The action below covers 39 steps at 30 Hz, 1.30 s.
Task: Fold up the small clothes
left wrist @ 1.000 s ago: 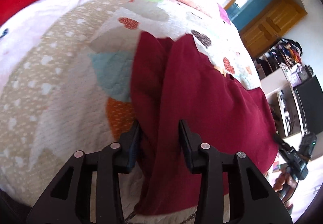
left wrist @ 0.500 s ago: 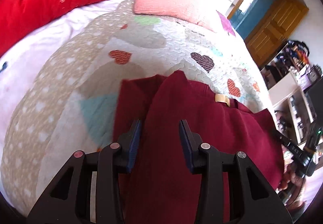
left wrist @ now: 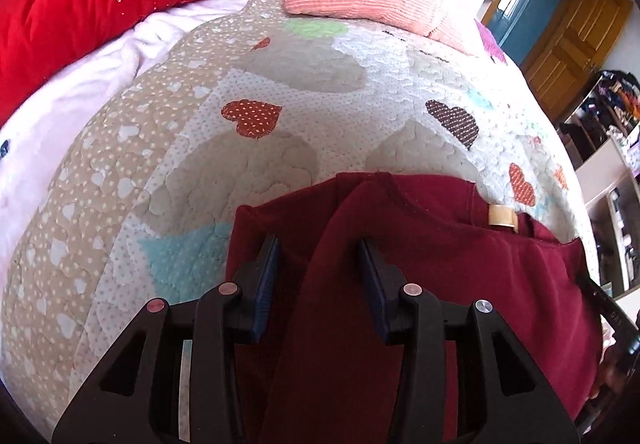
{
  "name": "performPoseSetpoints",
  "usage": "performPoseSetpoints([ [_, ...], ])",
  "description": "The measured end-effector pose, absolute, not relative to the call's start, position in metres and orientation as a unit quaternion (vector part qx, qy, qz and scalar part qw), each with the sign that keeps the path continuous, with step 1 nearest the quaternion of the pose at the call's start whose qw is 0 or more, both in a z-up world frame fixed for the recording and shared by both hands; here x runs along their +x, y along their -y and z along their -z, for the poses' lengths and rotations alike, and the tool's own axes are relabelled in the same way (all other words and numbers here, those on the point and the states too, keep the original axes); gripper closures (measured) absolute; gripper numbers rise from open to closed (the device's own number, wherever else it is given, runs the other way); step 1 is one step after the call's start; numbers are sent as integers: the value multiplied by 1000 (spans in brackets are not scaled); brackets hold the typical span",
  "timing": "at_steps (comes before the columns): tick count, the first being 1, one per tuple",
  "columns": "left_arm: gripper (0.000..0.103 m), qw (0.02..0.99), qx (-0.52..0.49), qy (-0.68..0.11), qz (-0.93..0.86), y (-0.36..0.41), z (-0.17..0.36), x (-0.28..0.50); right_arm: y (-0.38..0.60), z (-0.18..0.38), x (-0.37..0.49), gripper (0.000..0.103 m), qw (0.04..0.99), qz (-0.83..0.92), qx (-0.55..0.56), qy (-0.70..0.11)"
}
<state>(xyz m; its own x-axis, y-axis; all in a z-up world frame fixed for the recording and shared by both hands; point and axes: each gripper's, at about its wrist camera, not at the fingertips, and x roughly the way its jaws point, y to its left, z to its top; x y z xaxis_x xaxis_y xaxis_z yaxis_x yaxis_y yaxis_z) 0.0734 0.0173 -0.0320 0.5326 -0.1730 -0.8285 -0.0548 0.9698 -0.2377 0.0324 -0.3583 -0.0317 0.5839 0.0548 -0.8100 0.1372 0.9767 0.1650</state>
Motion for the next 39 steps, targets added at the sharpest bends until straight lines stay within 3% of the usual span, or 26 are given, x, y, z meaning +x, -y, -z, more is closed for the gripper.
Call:
performPoseSetpoints([
  [5, 63, 869, -118, -480, 39, -22, 19, 55, 359, -1, 8, 90, 889, 22, 156, -430],
  [11, 62, 879, -75, -470, 35, -17, 11, 27, 290, -22, 3, 87, 887, -86, 116, -438],
  [15, 62, 881, -70, -467, 30, -19, 11, 14, 234, -12, 14, 87, 874, -149, 94, -452],
  [18, 51, 884, -67, -463, 25, -20, 12, 9, 201, -1, 27, 86, 866, -176, 93, -458],
  [26, 40, 887, -72, -456, 21, -26, 17, 7, 149, 20, 58, 86, 856, -201, 89, -469],
  [39, 40, 883, -98, -459, 14, -52, 14, -30, 82, 32, 101, 86, 841, -240, 47, -483],
])
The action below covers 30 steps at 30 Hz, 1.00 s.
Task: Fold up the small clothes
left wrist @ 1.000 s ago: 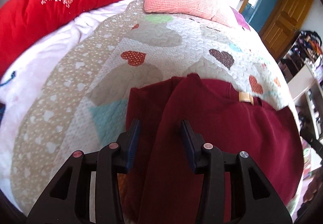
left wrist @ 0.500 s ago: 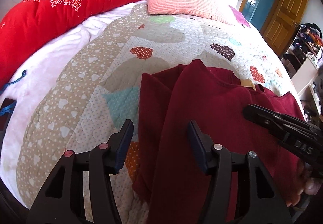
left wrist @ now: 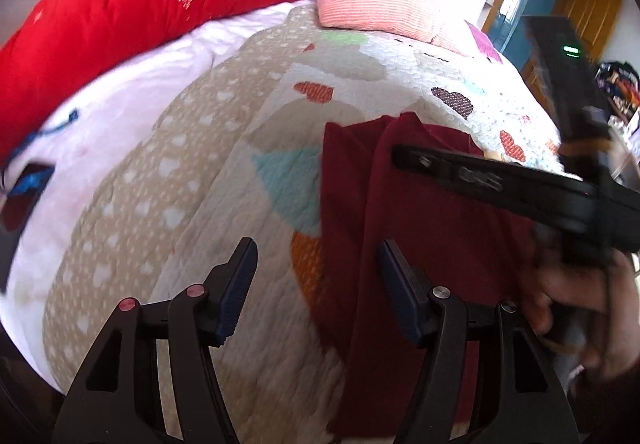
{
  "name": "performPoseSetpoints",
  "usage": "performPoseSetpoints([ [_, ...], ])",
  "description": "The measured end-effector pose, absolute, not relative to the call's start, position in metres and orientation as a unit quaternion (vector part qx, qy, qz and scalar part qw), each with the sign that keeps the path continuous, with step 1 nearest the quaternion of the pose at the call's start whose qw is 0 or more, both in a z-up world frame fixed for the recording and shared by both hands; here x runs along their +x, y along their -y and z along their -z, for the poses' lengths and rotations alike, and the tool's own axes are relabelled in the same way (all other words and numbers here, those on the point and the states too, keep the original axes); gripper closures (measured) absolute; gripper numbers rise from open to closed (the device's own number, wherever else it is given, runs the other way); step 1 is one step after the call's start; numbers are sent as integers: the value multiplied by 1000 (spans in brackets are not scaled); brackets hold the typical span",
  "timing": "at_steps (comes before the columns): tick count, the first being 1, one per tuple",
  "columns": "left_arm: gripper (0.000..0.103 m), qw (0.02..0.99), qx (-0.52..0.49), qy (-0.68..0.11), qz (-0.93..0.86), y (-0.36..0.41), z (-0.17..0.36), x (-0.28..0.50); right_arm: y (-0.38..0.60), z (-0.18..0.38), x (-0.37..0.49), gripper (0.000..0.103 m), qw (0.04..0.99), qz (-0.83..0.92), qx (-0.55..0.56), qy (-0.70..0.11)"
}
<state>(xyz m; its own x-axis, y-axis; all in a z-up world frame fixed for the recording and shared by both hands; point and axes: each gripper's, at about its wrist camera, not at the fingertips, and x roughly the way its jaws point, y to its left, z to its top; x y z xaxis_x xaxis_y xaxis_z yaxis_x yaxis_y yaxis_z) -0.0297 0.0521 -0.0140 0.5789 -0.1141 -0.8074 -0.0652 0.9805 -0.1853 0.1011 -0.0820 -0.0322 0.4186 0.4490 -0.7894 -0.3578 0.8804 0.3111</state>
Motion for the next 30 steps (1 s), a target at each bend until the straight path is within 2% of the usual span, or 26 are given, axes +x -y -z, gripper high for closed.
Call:
performPoseSetpoints([
  [3, 39, 882, -110, -457, 16, -56, 15, -40, 70, 40, 109, 86, 843, -234, 36, -484],
  [5, 34, 884, -109, -454, 12, -57, 16, -44, 70, 45, 115, 86, 841, -230, 52, -487],
  [10, 33, 884, -119, -453, 15, -58, 20, -47, 77, 38, 108, 86, 840, -231, 63, -487],
  [12, 33, 884, -122, -452, 17, -59, 21, -46, 80, 33, 100, 81, 843, -234, 59, -480],
  [14, 33, 884, -123, -451, 17, -59, 20, -48, 81, 28, 93, 71, 847, -236, 53, -473],
  [21, 33, 885, -131, -447, 19, -64, 19, -54, 80, 30, 92, 70, 846, -231, 57, -476],
  [24, 27, 883, -140, -448, 18, -67, 23, -54, 78, 31, 94, 67, 844, -229, 62, -482],
  [30, 25, 879, -154, -451, 25, -70, 26, -54, 76, 32, 100, 62, 833, -228, 69, -499],
])
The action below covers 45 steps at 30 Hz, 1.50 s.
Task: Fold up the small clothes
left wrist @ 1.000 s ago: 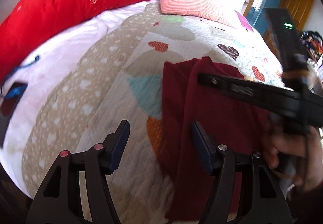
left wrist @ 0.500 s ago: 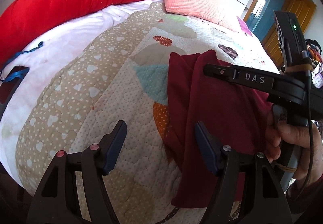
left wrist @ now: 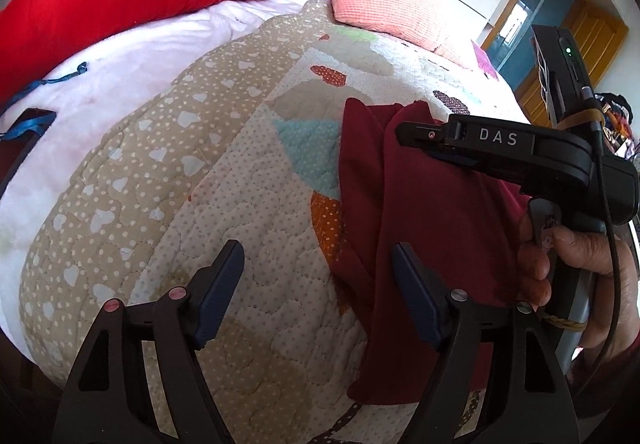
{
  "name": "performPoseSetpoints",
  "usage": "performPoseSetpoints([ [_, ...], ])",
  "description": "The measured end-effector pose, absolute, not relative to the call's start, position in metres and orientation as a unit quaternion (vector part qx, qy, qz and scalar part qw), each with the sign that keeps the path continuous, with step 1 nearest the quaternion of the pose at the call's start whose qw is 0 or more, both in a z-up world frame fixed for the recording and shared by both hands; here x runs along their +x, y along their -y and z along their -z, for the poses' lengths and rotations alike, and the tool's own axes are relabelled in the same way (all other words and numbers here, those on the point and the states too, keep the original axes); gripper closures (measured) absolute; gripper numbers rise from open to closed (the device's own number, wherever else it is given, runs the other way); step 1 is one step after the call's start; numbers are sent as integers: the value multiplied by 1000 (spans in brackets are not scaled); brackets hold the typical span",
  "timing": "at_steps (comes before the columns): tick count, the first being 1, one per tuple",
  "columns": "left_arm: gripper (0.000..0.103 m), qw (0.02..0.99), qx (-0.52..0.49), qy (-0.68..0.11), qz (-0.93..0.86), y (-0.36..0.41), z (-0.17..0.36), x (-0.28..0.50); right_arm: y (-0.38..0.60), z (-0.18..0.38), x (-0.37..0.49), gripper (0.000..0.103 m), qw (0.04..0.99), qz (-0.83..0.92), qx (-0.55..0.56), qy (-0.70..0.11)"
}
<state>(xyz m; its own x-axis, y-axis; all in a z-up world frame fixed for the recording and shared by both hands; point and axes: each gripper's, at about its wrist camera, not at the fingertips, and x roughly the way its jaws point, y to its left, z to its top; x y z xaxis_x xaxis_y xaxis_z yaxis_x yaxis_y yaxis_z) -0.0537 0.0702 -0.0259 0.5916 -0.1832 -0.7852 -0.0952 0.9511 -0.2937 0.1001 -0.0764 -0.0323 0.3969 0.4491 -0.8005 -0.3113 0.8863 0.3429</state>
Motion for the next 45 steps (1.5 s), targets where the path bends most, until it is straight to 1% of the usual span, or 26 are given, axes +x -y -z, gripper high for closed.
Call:
performPoseSetpoints([
  [9, 25, 875, -165, -453, 38, -71, 29, -52, 69, 30, 103, 56, 823, -230, 48, -517],
  [14, 25, 874, -176, -451, 48, -74, 27, -53, 68, 31, 101, 48, 822, -238, 45, -516],
  [16, 25, 874, -177, -449, 50, -74, 25, -54, 67, 31, 99, 46, 821, -241, 44, -515],
  [23, 25, 875, -211, -429, 69, -84, 15, -61, 67, 30, 100, 42, 814, -246, 49, -524],
  [25, 25, 869, -215, -438, 81, -83, 16, -59, 68, 30, 102, 40, 811, -247, 56, -528],
  [28, 25, 854, -224, -459, 102, -79, 24, -56, 66, 31, 104, 35, 806, -248, 61, -533],
  [30, 25, 848, -213, -472, 108, -72, 28, -55, 62, 31, 105, 32, 806, -248, 54, -535],
  [32, 25, 852, -188, -476, 108, -63, 29, -55, 54, 31, 105, 28, 807, -246, 38, -535],
  [35, 24, 854, -179, -475, 111, -58, 30, -55, 40, 34, 106, 26, 809, -239, 1, -537],
  [39, 23, 850, -192, -477, 113, -62, 34, -55, 20, 39, 107, 14, 805, -233, -58, -542],
  [40, 23, 850, -194, -477, 114, -63, 34, -54, 13, 42, 107, 9, 802, -232, -78, -544],
  [41, 23, 850, -195, -477, 113, -64, 34, -54, 7, 45, 106, 7, 800, -232, -100, -544],
  [43, 23, 851, -193, -476, 112, -63, 34, -55, -2, 52, 104, 7, 802, -227, -135, -537],
  [44, 23, 852, -191, -474, 111, -62, 34, -56, -3, 54, 102, 10, 806, -226, -145, -528],
  [45, 22, 854, -189, -473, 110, -61, 34, -55, -1, 53, 100, 15, 812, -225, -140, -520],
])
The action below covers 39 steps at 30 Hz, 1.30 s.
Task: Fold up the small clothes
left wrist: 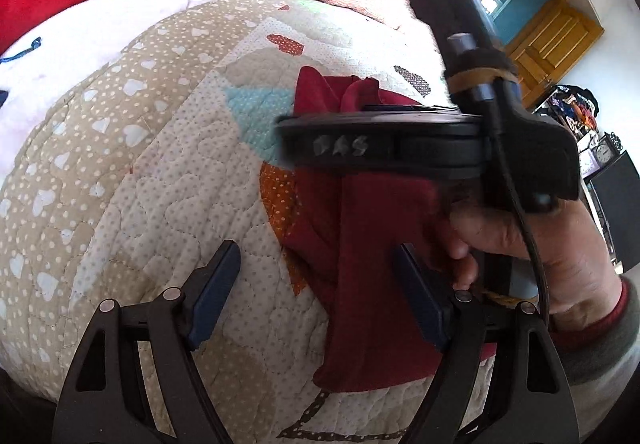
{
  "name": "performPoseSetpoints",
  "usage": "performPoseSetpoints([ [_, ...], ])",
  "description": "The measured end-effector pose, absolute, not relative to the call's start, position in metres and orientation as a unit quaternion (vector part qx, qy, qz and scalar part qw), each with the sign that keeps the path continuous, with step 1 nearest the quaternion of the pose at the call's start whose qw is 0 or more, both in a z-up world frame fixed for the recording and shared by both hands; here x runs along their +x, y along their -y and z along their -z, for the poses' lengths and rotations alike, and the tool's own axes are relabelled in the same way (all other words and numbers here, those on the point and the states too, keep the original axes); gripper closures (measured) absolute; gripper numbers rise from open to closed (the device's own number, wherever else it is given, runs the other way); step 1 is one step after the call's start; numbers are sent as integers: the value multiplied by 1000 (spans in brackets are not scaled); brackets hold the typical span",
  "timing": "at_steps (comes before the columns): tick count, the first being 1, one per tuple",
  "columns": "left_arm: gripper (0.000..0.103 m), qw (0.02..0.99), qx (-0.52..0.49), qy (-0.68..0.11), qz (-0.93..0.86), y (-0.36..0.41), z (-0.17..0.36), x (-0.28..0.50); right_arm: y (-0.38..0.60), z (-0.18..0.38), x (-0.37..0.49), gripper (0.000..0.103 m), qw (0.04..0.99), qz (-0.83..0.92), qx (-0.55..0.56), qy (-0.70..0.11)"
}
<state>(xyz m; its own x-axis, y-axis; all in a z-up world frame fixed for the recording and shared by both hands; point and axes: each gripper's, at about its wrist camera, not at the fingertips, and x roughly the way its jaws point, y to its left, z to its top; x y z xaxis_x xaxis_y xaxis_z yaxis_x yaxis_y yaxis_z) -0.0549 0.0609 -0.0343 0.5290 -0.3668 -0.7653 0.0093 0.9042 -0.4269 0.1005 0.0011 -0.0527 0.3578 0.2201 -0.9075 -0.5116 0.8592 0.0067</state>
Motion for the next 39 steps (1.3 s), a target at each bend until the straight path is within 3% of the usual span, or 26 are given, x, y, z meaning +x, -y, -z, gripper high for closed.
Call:
performPoseSetpoints([
  [2, 22, 856, -189, -469, 109, -58, 34, -54, 14, 45, 100, 44, 829, -219, -107, -503],
  [4, 23, 857, -190, -466, 117, -53, 34, -54, 36, 37, 100, 64, 833, -236, -53, -497],
  [5, 37, 855, -192, -464, 132, -49, 32, -55, 50, 32, 98, 78, 833, -251, -15, -492],
  [6, 63, 851, -197, -464, 151, -44, 29, -56, 61, 27, 96, 84, 833, -263, 16, -487],
  [8, 70, 852, -190, -456, 170, -30, 15, -61, 84, 15, 89, 88, 834, -279, 69, -471],
  [11, 81, 869, -154, -425, 200, -4, -15, -70, 115, -11, 76, 88, 842, -289, 130, -436],
  [17, 81, 859, -116, -403, 294, 69, -63, -81, 194, -60, 40, 89, 858, -287, 212, -370],
  [21, 81, 844, -73, -417, 330, 130, -57, -80, 253, -67, 16, 89, 873, -251, 236, -346],
  [26, 81, 818, -37, -464, 338, 186, -16, -69, 316, -21, 5, 88, 864, -173, 280, -381],
  [31, 81, 814, -29, -474, 334, 196, 0, -70, 348, 28, -3, 77, 824, -129, 367, -411],
  [33, 81, 812, -37, -476, 336, 194, -1, -64, 348, 21, -12, 60, 833, -143, 369, -387],
  [35, 81, 811, -44, -477, 337, 187, -2, -62, 341, 12, -16, 36, 839, -160, 364, -372],
  [39, 81, 813, -47, -473, 335, 179, -5, -65, 317, 9, -6, 31, 851, -125, 296, -415],
])
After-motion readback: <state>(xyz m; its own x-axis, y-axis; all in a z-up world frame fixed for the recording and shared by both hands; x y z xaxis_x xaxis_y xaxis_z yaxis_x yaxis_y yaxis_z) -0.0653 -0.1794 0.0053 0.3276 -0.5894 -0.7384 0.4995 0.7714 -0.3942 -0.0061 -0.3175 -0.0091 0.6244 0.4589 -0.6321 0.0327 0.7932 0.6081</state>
